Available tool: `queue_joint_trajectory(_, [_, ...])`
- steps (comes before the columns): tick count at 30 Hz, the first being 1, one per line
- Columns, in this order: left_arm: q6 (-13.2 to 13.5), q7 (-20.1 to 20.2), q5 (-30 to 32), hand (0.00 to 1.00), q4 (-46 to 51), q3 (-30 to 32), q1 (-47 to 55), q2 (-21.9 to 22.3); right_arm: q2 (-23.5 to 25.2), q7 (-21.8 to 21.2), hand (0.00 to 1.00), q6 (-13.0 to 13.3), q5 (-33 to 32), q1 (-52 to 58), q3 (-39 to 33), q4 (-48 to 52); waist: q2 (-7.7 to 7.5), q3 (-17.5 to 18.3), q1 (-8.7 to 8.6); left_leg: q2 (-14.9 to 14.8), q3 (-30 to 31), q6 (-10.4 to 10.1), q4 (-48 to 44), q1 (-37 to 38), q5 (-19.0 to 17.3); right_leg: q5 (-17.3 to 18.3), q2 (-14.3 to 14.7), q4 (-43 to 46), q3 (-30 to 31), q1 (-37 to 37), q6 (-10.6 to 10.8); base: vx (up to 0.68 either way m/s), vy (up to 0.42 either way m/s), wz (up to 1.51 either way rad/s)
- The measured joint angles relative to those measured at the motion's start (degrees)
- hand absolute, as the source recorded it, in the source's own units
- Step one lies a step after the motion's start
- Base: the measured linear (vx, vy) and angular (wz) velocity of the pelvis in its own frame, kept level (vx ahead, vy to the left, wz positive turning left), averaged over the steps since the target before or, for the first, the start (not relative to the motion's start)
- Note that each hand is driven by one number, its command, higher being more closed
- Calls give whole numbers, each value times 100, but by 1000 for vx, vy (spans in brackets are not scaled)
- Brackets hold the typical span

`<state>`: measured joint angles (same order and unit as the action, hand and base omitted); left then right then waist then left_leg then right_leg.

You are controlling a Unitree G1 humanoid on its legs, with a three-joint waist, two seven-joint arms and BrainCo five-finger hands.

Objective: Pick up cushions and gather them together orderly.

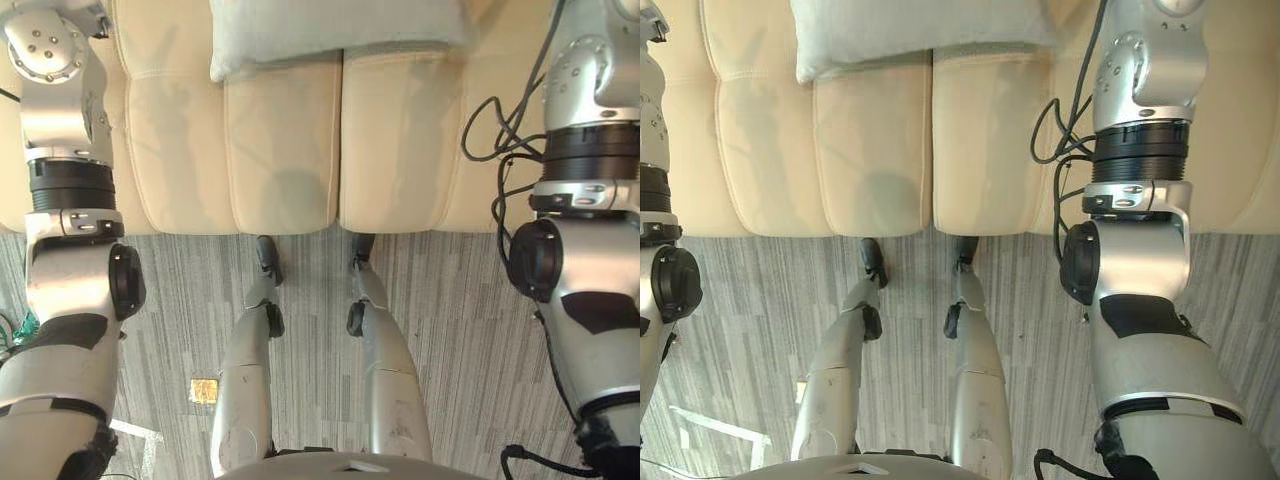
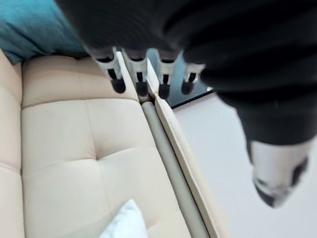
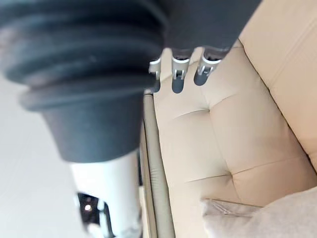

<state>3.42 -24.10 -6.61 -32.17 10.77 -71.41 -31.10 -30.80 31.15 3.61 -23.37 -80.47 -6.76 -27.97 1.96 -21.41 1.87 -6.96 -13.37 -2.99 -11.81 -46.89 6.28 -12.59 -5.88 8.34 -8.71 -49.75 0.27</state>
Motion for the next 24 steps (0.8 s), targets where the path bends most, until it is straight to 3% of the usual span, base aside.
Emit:
queue_joint_trajectory(3, [32,25,-123,0,378,265,557,-13,-94,-76,0,23,-294,95,-12,55,0,0,-38,-3,13,3,8,60,4,2,3,-16,-11,71,0,-4,-10,0])
queue_joint_trajectory(5, [57,49,-257,0,806,414,1133,20,-181,-107,0,59,-388,585,-53,625,-2,1,-46,-8,17,2,46,149,3,3,20,-103,-19,190,0,4,-19,-1])
queue_joint_trajectory(8, [213,41,-481,0,1572,968,2397,354,-240,-242,0,151,-263,2114,-312,1886,-3,2,-62,-8,10,-19,128,376,-15,15,31,-159,-29,403,13,17,-28,-1])
queue_joint_trajectory(9, [269,30,-579,0,1958,1120,3054,700,-161,-296,0,151,-48,3010,-602,2242,-8,4,-50,5,20,-21,213,535,-17,53,25,-165,-46,545,27,37,-49,5])
queue_joint_trajectory(13, [391,57,-677,0,2757,1158,4697,1689,509,-503,0,124,504,5051,-1121,2818,-26,14,-72,25,81,-26,304,975,-79,216,16,-149,-124,975,54,34,-46,6])
queue_joint_trajectory(14, [414,90,-678,0,2974,1139,5525,2187,960,-674,0,117,736,5944,-1133,3148,-29,16,-83,24,73,-36,302,1245,-172,341,9,-81,-130,1202,72,61,-60,-5])
queue_joint_trajectory(20, [398,475,-670,0,2650,904,7372,3160,2260,-1380,0,114,1667,8084,-496,3097,-224,335,-86,-39,26,-11,244,2074,-437,647,56,-6,-127,1984,133,56,-58,-7])
queue_joint_trajectory(24, [333,595,-664,0,2058,859,7926,3503,2812,-1622,0,116,1926,8679,-249,2464,-333,613,-35,-129,-78,5,-13,2459,-720,705,113,-148,-116,2487,115,45,-30,-19])
